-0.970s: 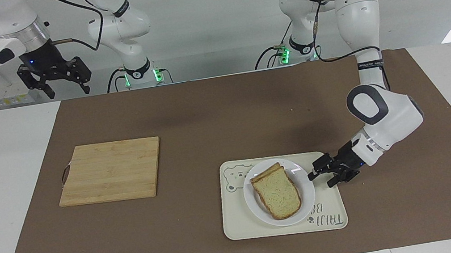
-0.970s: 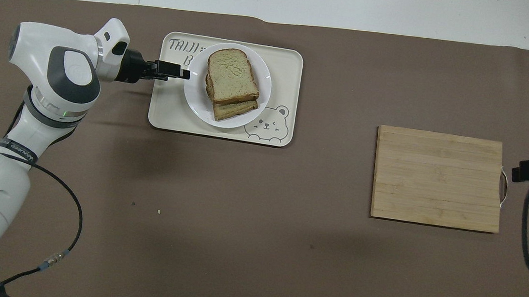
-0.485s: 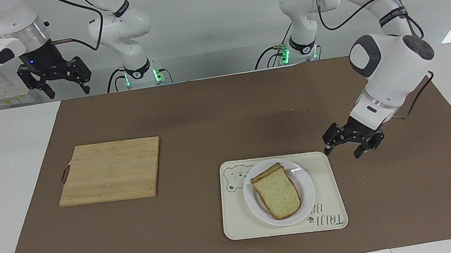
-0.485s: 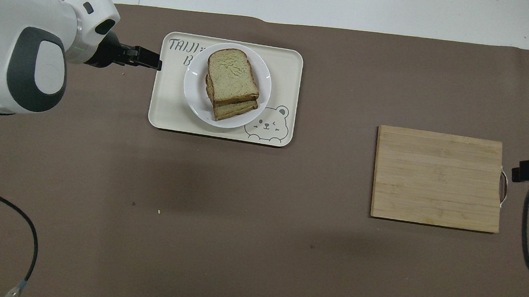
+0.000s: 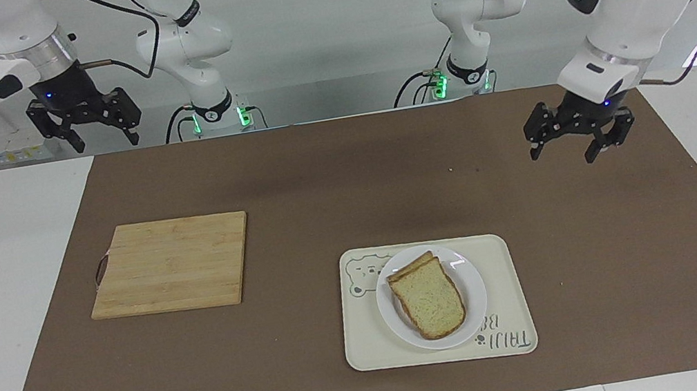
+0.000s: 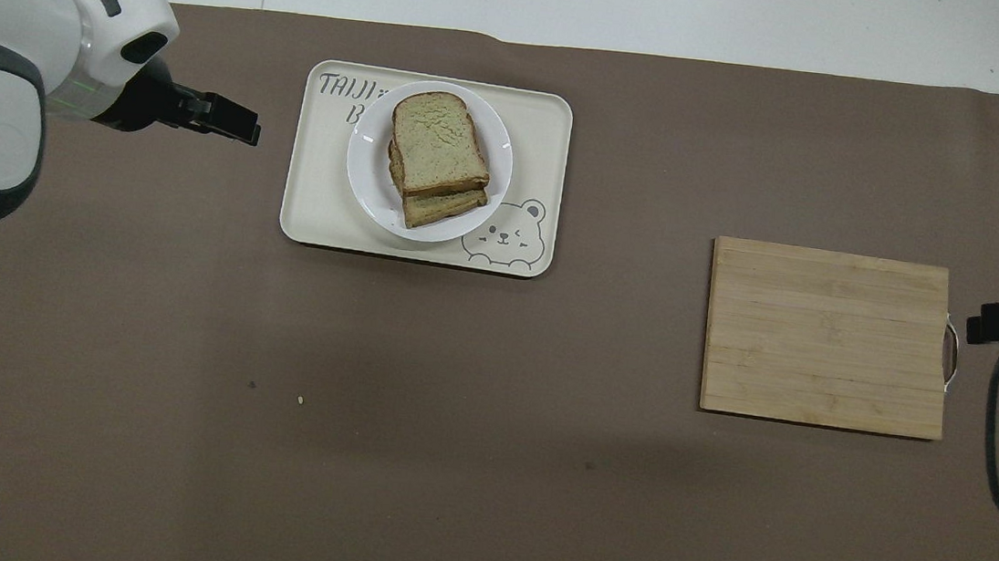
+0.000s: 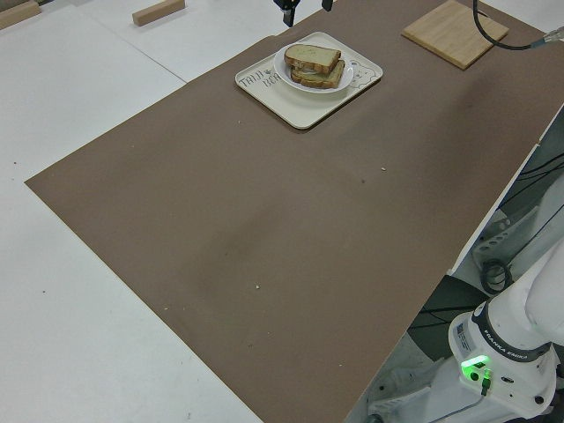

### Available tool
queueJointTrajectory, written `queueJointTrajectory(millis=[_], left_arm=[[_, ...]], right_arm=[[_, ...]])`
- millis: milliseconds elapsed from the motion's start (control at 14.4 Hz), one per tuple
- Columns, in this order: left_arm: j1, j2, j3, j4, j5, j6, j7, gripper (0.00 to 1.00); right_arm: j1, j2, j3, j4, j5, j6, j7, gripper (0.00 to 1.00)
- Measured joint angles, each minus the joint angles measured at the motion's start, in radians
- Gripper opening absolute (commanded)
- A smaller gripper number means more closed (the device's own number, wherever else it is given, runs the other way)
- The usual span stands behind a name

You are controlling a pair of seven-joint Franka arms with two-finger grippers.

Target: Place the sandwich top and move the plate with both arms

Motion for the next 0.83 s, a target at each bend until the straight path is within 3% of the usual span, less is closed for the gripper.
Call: queueJointTrajectory(millis=[277,416,693,832], left_arm=[[0.003,-0.154,0.01,0.005,0.038,-0.194,-0.002,1.0],[0.005,-0.196,0.029,0.008,0.041,-0.275,-0.002,1.0],[0.017,-0.2,0.044,0.099,0.041,-0.406,-0.002,1.0],[0.017,-0.168,0.043,0.163,0.041,-0.453,-0.002,1.0]], right_arm=[[0.0,0.0,0.0,0.0,0.0,0.0,0.0,1.0],[0.0,0.0,0.0,0.0,0.0,0.0,0.0,1.0],[0.0,0.0,0.0,0.0,0.0,0.0,0.0,1.0],[0.0,0.0,0.0,0.0,0.0,0.0,0.0,1.0]])
